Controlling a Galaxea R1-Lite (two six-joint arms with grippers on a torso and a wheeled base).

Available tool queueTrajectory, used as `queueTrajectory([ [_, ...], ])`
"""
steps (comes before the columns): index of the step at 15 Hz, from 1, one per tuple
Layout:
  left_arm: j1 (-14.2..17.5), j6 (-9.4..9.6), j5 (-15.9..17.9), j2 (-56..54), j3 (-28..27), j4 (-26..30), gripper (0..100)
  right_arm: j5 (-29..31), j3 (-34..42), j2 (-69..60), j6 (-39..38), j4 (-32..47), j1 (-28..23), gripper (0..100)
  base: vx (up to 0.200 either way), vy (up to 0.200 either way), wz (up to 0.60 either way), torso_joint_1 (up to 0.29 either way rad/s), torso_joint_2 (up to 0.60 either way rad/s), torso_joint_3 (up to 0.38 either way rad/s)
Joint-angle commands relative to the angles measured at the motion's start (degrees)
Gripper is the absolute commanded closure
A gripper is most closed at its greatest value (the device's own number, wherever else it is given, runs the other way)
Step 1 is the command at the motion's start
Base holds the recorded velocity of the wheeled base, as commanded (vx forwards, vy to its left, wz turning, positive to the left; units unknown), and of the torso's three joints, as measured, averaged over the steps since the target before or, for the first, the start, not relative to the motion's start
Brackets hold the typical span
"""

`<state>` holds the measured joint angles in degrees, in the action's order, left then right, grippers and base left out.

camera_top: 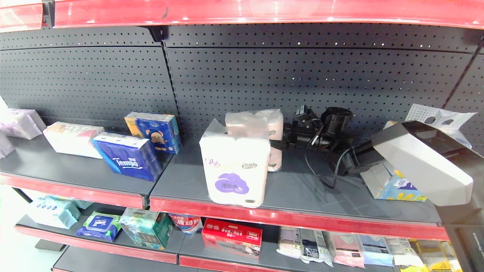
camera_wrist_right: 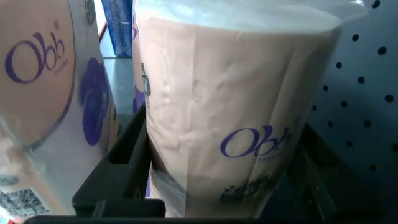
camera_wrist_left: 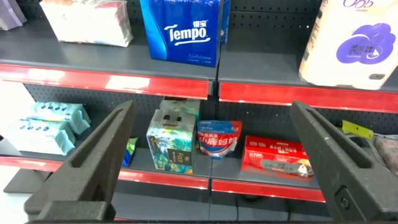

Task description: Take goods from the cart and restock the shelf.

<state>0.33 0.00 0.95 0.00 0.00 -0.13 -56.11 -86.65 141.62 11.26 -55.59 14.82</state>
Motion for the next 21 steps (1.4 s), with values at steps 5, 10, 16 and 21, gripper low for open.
queueTrajectory([
  [5,0.0,0.00,0.0,0.0,0.0,0.0,0,1.9,0.1,0.1,-0.9,0.0,1.3,100,0.000,0.000,0.00,0.000,0.00,0.000],
  [10,0.0,0.00,0.0,0.0,0.0,0.0,0,1.5,1.0,-0.2,-0.9,0.0,-0.2,100,0.000,0.000,0.00,0.000,0.00,0.000],
  [16,0.0,0.00,0.0,0.0,0.0,0.0,0,-1.4,0.5,-0.1,-1.8,0.0,-0.2,100,0.000,0.000,0.00,0.000,0.00,0.000],
  [21,0.0,0.00,0.0,0.0,0.0,0.0,0,-2.2,0.3,0.4,-1.9,0.0,0.7,100,0.000,0.000,0.00,0.000,0.00,0.000],
])
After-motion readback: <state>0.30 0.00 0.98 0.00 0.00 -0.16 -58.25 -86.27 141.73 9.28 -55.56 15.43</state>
